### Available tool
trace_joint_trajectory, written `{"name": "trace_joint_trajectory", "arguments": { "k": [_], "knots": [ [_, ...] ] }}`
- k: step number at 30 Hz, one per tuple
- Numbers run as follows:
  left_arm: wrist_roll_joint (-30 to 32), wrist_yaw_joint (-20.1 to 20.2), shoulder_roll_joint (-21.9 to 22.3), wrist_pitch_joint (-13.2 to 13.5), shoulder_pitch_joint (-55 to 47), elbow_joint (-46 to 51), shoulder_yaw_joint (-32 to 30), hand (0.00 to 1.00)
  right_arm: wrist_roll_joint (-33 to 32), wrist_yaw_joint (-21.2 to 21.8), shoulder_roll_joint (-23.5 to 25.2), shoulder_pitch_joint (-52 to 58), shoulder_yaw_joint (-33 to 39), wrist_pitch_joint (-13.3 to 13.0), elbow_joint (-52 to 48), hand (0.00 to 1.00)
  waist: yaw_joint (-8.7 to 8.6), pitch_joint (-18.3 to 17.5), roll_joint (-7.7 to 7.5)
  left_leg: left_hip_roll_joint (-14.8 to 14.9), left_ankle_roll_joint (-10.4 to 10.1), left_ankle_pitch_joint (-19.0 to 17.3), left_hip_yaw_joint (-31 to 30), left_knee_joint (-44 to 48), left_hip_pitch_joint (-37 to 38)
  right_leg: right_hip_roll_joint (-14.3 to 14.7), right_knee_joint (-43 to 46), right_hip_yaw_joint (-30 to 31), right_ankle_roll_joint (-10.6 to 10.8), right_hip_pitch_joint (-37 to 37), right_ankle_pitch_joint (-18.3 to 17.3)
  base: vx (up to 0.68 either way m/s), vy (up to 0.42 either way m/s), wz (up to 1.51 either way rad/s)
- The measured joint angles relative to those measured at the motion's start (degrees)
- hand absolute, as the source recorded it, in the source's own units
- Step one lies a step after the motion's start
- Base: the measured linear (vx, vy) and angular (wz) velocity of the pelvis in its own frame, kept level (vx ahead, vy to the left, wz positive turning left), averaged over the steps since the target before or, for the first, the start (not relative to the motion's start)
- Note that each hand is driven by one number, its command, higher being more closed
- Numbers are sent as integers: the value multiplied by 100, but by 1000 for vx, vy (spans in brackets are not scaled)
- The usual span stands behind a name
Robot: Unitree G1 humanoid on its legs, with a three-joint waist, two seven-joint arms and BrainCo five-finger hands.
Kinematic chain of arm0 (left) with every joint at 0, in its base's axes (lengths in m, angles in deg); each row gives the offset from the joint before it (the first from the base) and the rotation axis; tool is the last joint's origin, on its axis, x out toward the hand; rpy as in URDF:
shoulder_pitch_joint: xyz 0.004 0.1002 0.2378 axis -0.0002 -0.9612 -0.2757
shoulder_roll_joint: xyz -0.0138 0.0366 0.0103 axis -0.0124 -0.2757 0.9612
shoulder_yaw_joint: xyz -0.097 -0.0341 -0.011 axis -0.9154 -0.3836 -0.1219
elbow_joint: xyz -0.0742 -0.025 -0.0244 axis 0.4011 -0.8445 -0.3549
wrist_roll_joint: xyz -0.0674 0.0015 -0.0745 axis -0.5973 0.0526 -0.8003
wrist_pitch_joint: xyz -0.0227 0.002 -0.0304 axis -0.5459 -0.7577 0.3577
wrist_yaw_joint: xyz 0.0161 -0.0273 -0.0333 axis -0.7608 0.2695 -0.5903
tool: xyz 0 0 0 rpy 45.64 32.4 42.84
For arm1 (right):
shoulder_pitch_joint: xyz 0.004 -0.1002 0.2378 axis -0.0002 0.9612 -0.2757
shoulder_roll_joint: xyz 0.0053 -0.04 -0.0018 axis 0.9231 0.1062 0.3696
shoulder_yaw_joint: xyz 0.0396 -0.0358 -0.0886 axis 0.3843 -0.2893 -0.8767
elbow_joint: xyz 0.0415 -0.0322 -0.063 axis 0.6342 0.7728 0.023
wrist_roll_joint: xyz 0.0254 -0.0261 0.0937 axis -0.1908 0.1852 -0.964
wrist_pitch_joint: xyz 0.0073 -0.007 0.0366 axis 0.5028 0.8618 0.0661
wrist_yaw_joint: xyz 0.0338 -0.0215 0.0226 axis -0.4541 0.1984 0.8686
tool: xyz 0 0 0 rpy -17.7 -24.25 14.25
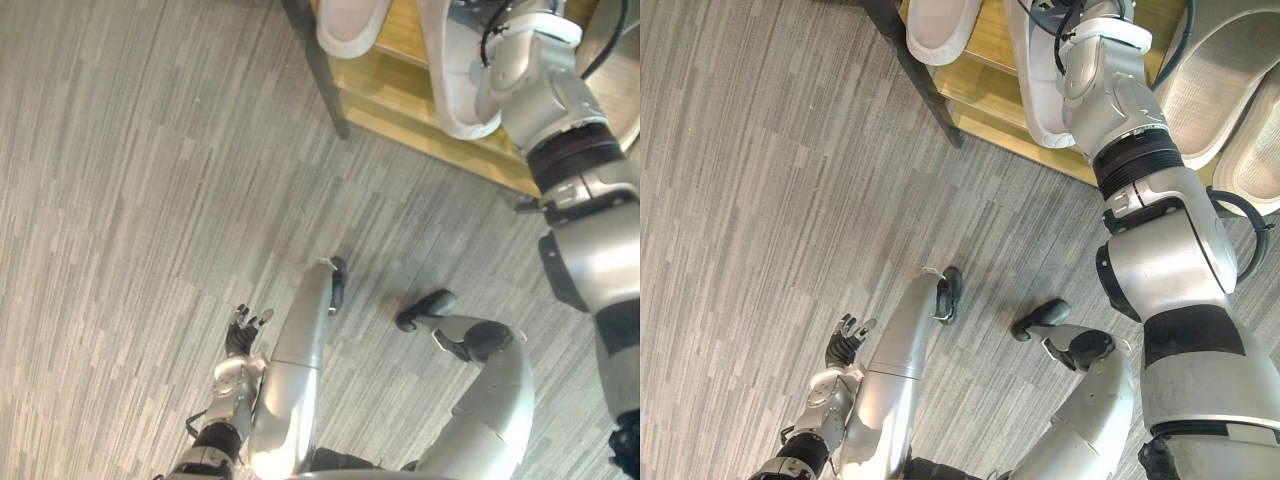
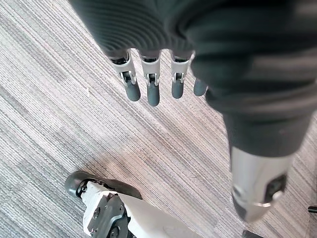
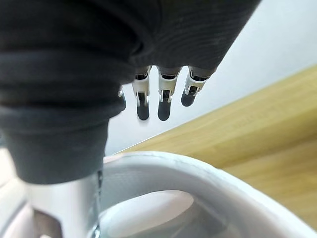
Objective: Organize the slippers on the shoe rack
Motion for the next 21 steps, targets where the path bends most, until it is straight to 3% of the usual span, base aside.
{"name": "trace_joint_trajectory", "arguments": {
  "k": [4,21],
  "knots": [
    [1,-45,-3,-10,46,13,3,0,-13,-46,36,-55,-4,108,235,0,4,18,-29,-24,-32,108,-40,-147,0,35,-131,-75,-92,32,55,-14,10,5],
    [-44,-47,-22,-18,49,6,-7,0,-461,-181,39,-137,-25,99,249,0,-36,26,-58,-44,-134,572,-125,-777,42,175,-629,-351,-257,127,282,-6,10,2]
  ]
}}
